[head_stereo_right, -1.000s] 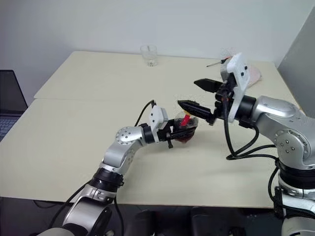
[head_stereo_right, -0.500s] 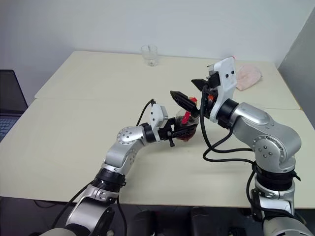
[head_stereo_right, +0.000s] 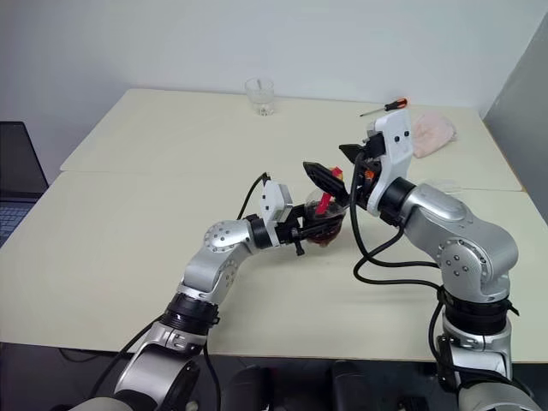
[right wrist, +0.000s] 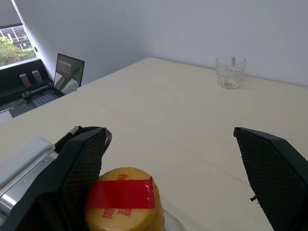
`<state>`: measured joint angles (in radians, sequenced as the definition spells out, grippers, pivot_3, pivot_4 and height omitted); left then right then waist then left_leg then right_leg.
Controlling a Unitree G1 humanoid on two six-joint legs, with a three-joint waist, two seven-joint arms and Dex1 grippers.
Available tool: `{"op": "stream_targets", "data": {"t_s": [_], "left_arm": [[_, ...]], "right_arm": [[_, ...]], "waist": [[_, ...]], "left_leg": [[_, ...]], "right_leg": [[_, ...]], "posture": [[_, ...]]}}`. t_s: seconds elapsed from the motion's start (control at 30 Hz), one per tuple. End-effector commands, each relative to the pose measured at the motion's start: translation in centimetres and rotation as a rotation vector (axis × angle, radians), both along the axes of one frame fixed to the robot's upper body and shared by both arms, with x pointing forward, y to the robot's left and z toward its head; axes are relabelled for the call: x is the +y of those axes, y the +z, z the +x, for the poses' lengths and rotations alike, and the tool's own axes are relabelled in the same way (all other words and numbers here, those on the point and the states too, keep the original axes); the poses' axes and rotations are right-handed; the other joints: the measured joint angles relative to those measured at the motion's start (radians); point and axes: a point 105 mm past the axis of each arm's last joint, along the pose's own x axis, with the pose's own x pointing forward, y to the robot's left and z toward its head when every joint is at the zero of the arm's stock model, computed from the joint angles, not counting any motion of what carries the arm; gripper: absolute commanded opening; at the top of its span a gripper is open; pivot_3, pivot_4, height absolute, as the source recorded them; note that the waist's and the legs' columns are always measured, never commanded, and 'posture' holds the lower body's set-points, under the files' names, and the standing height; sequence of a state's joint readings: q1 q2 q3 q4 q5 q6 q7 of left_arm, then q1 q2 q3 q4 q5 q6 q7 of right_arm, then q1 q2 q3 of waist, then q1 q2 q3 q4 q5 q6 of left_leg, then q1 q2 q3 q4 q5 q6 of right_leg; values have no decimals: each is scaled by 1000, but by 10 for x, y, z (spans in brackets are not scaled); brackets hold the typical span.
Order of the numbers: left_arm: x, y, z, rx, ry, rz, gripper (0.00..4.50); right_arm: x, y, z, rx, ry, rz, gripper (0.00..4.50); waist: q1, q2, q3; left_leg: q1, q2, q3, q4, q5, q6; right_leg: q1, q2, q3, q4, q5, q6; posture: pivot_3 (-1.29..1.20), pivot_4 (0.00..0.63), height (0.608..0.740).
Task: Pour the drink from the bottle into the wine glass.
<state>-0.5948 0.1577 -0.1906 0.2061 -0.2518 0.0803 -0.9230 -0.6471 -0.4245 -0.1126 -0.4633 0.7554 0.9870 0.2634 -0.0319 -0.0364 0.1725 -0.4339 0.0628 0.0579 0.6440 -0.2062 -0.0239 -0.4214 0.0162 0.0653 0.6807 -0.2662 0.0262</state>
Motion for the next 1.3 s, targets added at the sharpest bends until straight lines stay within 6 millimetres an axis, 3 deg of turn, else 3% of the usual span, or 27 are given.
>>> {"op": "stream_targets", "data": {"t_s": [0.03,0.57,0.67,0.93,1.17,1.3], "left_arm": [[0,21,-2,-73,-10,-49,1295],[0,20,-1,-78,-6,-35,1295],[1,19,-1,-78,-5,-33,1295],[1,18,0,-76,-1,-31,1295],[2,17,-1,-72,-4,-27,1294],[0,17,-3,-71,-21,-28,1283]], "right_arm": [[-19,8,1,-38,-61,1,4500],[-18,4,-19,-45,31,-40,4500],[-16,4,-22,-46,53,-44,3925],[-12,3,-30,-50,103,-66,1237],[-15,5,-35,-67,157,-106,1236],[-14,-3,-38,-58,315,-215,1236]], "waist": [[0,0,0],[0,0,0],[0,0,0],[0,0,0],[0,0,0],[1,0,0]], "left_leg": [[0,0,0,0,0,0],[0,0,0,0,0,0],[0,0,0,0,0,0],[0,0,0,0,0,0],[0,0,0,0,0,0],[0,0,0,0,0,0]], "right_leg": [[0,0,0,0,0,0],[0,0,0,0,0,1],[0,0,0,0,0,1],[0,0,0,0,0,1],[0,0,0,0,0,1],[0,0,0,0,0,1]], "posture": [[0,150,740],[0,150,740],[0,150,740],[0,150,740],[0,150,740],[0,150,740]]}}
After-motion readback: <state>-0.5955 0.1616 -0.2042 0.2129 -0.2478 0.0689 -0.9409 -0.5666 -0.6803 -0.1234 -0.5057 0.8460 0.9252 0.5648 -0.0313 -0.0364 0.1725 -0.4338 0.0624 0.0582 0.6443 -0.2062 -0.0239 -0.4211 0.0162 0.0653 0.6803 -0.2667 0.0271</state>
